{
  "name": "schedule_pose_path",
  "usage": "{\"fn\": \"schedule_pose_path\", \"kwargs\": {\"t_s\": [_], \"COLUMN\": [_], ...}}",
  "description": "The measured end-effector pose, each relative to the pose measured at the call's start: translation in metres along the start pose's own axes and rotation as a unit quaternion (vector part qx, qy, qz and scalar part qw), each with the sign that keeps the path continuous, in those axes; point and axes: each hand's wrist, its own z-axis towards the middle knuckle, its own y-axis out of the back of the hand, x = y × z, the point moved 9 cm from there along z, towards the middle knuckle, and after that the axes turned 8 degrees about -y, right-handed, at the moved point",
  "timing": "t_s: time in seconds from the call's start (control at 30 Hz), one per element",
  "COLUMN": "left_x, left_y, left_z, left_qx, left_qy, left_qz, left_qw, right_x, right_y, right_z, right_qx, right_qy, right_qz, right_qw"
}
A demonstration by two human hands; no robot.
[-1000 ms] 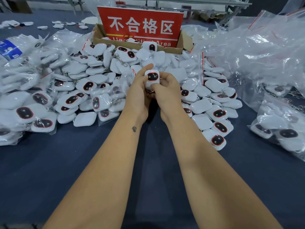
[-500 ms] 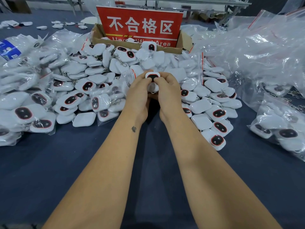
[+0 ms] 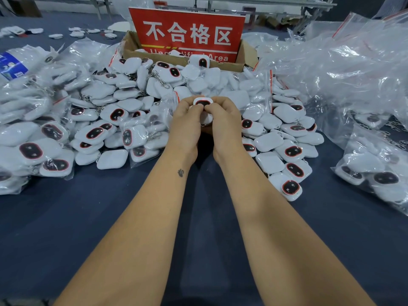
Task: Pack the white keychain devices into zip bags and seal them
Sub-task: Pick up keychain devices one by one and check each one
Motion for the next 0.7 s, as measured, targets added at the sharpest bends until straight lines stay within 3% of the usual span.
{"fn": "schedule_pose_path", "kwargs": {"t_s": [0.2,0.33,0.43,0.57,0.63,0.7], "left_x": [-0.006,-0.021,-0.044,-0.088,-0.094,-0.087], "left_y": [-0.003,-0.016,-0.022,0.000,0.016,0.029], "left_z": [-0.006,-0.017,-0.029,-0.041,-0.034,-0.024], "left_qx": [0.007,0.075,0.085,-0.056,-0.112,-0.125], "left_qy": [-0.010,-0.082,-0.206,-0.362,-0.341,-0.266], "left_qz": [0.022,0.144,0.287,0.429,0.512,0.581], "left_qw": [1.000,0.983,0.931,0.825,0.781,0.759], "right_x": [0.004,0.005,0.003,0.007,0.010,0.010], "right_y": [0.002,0.015,0.022,0.020,0.016,0.009], "right_z": [-0.002,0.000,0.002,0.000,0.000,-0.002], "right_qx": [-0.012,-0.050,-0.070,-0.071,-0.057,-0.032], "right_qy": [0.009,0.004,-0.006,0.008,0.016,0.015], "right_qz": [0.028,0.107,0.143,0.108,0.095,0.093], "right_qw": [0.999,0.993,0.987,0.992,0.994,0.995]}}
